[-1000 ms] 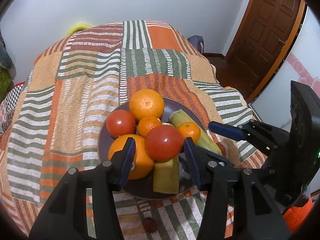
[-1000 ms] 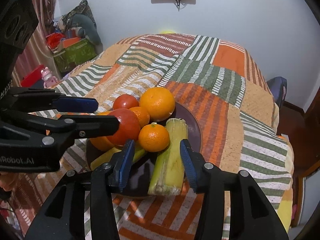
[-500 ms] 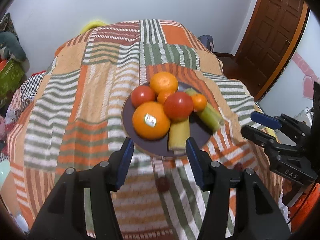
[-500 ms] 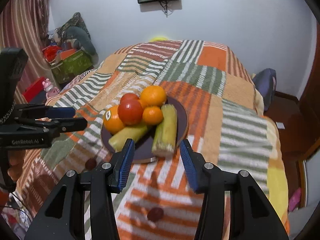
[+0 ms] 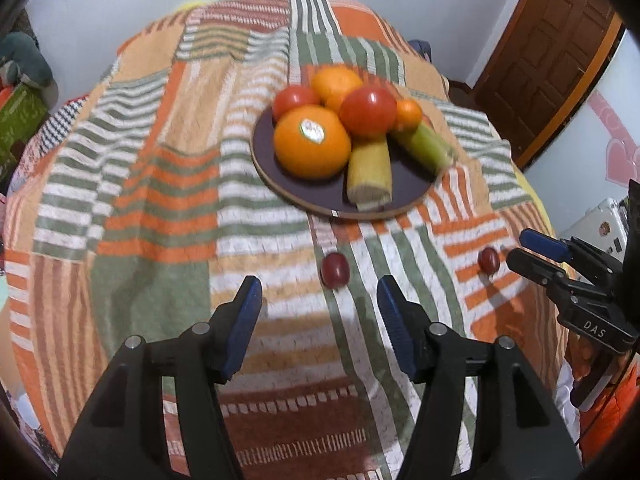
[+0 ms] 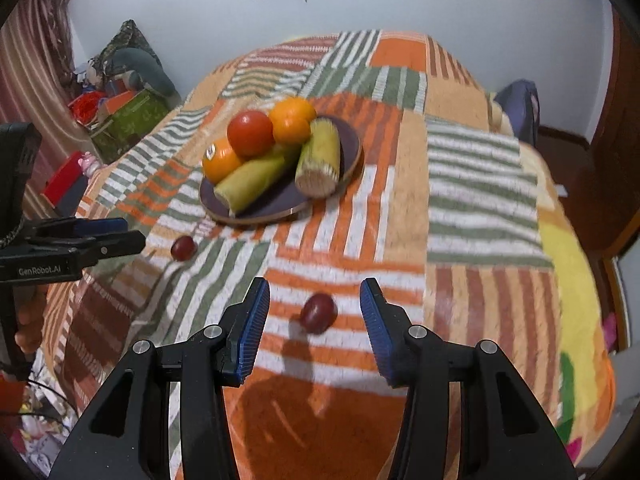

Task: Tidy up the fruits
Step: 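Grasp a dark red plum with the left gripper while the right grasps another plum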

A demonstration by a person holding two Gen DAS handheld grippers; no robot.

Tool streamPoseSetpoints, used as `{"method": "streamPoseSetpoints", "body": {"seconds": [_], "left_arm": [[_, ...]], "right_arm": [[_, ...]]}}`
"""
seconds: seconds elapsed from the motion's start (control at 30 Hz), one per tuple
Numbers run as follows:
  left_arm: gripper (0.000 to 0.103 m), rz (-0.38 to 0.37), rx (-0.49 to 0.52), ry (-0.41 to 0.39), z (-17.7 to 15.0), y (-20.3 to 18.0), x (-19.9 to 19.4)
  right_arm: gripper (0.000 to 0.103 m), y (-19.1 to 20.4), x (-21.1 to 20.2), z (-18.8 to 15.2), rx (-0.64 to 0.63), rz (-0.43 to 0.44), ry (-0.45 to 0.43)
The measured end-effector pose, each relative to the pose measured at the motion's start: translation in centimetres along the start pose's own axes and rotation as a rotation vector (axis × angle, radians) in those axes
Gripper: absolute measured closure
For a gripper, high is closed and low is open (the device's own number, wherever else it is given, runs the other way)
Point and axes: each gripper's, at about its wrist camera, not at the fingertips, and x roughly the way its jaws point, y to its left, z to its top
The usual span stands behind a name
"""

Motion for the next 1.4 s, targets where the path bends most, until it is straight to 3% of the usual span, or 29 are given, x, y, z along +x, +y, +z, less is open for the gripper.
{"method": "streamPoseSetpoints", "body": {"seconds": [0.13, 0.3, 0.53, 0.83, 1.4], "left_arm": [[0.044, -0.006, 0.015, 0.028, -0.6, -0.4, 1.3], [0.057, -0.026, 0.019, 0.054, -0.4, -0.7, 3.0], [0.069, -0.018, 0.039, 0.045, 0.3, -1.1, 4.2], [0.084, -0.045, -0.001, 0.038, 0.5, -0.4, 4.6], [0.084, -0.024, 0.004, -0.044, 1.7, 0.2, 1.7]], "right_arm": [[0.059, -0.1, 0.9, -1.0, 0.017, -0.001, 0.027], [0.061, 0.0, 1.5, -1.4, 0.017, 0.0, 0.032], [0.082, 0.2, 2.2, -1.2, -0.023, -0.004, 0.027], [0.083, 0.2, 2.2, -0.8, -0.03, 0.003, 0.015], [0.083, 2.4, 1.4, 2.0, -0.087, 0.037, -0.064]]}}
